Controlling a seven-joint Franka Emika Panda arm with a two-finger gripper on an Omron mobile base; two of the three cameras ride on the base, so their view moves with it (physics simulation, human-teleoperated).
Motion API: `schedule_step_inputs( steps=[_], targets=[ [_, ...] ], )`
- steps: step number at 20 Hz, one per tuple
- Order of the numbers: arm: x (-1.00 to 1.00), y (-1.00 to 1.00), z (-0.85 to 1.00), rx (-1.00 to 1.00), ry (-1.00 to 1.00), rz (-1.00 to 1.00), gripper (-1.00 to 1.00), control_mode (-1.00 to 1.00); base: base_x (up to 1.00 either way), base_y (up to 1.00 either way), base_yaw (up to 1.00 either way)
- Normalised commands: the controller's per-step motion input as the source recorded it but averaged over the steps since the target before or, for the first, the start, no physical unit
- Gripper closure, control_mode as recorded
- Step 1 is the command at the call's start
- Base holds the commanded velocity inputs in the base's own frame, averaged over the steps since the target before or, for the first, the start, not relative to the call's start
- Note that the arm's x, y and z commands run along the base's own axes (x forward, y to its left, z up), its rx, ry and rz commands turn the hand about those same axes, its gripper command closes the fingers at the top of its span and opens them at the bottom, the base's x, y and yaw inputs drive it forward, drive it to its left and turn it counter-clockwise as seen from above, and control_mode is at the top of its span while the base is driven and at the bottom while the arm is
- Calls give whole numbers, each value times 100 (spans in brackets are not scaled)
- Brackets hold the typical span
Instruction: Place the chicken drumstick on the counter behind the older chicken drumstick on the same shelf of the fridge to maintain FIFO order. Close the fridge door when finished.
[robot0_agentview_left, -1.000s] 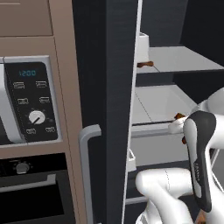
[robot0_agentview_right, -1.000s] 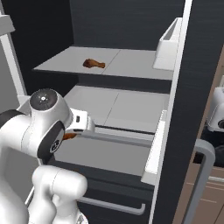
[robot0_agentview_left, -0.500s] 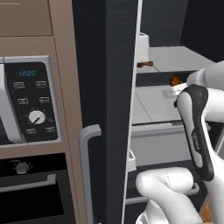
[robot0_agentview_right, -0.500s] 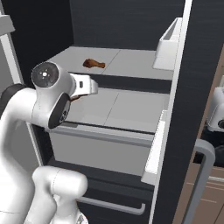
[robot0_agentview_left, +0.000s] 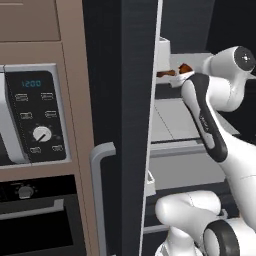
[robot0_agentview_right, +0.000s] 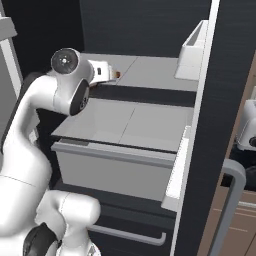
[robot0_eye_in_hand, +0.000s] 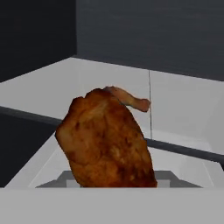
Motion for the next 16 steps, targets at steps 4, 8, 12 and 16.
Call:
schedule_step_inputs(
  steps=[4, 8, 12, 16],
  targets=[
    [83, 0, 52, 0, 0, 0, 100, -100, 0, 0, 0],
    [74, 0, 59, 0, 0, 0, 100, -100, 0, 0, 0],
    [77, 0, 19, 0, 0, 0, 100, -100, 0, 0, 0],
    [59, 0, -1, 0, 0, 0, 100, -100, 0, 0, 0]
  ],
)
